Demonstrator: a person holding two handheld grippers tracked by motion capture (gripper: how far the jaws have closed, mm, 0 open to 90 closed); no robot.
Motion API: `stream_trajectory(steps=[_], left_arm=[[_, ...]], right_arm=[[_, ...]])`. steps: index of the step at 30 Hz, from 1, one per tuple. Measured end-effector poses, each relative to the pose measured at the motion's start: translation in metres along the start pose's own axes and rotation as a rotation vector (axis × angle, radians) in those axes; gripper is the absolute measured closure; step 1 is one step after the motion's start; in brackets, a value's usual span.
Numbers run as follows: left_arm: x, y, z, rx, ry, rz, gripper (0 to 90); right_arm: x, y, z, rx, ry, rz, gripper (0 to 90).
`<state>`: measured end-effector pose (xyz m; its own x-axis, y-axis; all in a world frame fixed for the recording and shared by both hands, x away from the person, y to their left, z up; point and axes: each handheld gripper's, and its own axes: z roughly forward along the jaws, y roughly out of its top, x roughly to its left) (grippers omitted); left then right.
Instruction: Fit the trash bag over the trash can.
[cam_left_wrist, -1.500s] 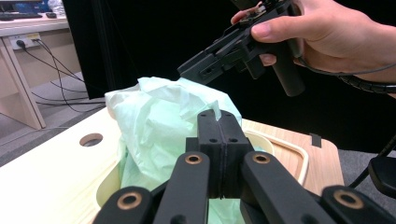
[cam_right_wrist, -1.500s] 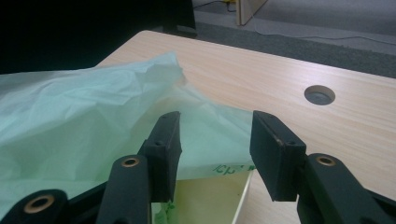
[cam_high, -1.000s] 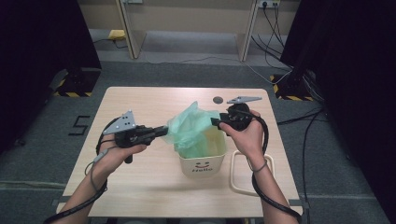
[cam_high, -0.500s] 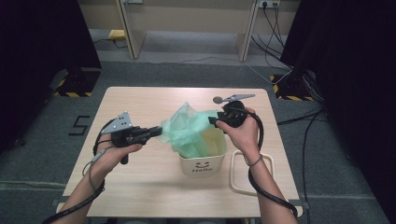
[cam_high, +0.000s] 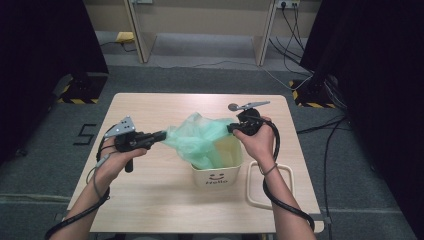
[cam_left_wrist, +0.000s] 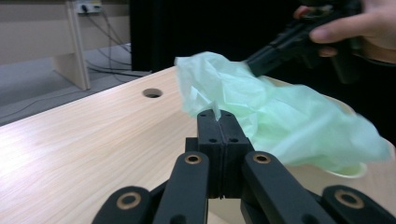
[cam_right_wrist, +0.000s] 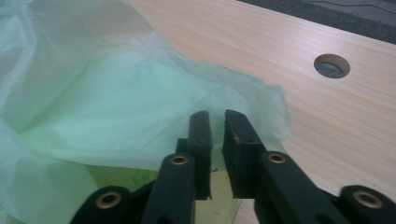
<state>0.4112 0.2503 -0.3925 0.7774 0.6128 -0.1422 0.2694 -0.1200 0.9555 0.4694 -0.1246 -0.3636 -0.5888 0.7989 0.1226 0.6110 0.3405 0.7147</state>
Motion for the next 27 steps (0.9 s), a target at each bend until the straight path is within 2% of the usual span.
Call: stream_trajectory(steps=[4,9,12,15,17,19,21,23,27], left_arm=[[0.009,-0.001,-0.002,-0.016,0.011,-0.025,88.8],[0.012,-0.005,-0.002,-0.026,0.009,-0.040,88.1],[0.011,-0.005,-0.001,-0.024,0.007,-0.035,87.9],[0.011,-0.004,0.000,-0.023,0.005,-0.032,87.5],[0.011,-0.003,0.001,-0.021,0.007,-0.029,87.4],[0.011,-0.003,0.001,-0.021,0.008,-0.029,87.3],[0.010,-0.003,0.002,-0.021,0.007,-0.029,87.2],[0.010,-0.003,0.001,-0.021,0.009,-0.028,87.2],[0.010,-0.004,0.002,-0.020,0.008,-0.030,87.2]], right_arm=[[-0.001,0.000,0.000,0.013,0.004,0.002,89.6],[-0.002,0.000,-0.002,0.001,0.006,0.010,90.0],[-0.003,0.001,-0.003,-0.016,-0.005,0.008,89.9],[-0.003,0.003,-0.006,-0.061,-0.024,0.021,73.8],[-0.003,0.006,-0.006,-0.081,-0.013,0.021,68.0],[-0.003,0.008,-0.004,-0.076,0.000,0.023,60.1],[-0.003,0.009,0.000,-0.068,0.015,0.019,56.3],[-0.004,0.009,0.005,-0.054,0.003,0.012,51.5],[-0.006,0.008,0.012,-0.038,0.006,0.017,53.9]])
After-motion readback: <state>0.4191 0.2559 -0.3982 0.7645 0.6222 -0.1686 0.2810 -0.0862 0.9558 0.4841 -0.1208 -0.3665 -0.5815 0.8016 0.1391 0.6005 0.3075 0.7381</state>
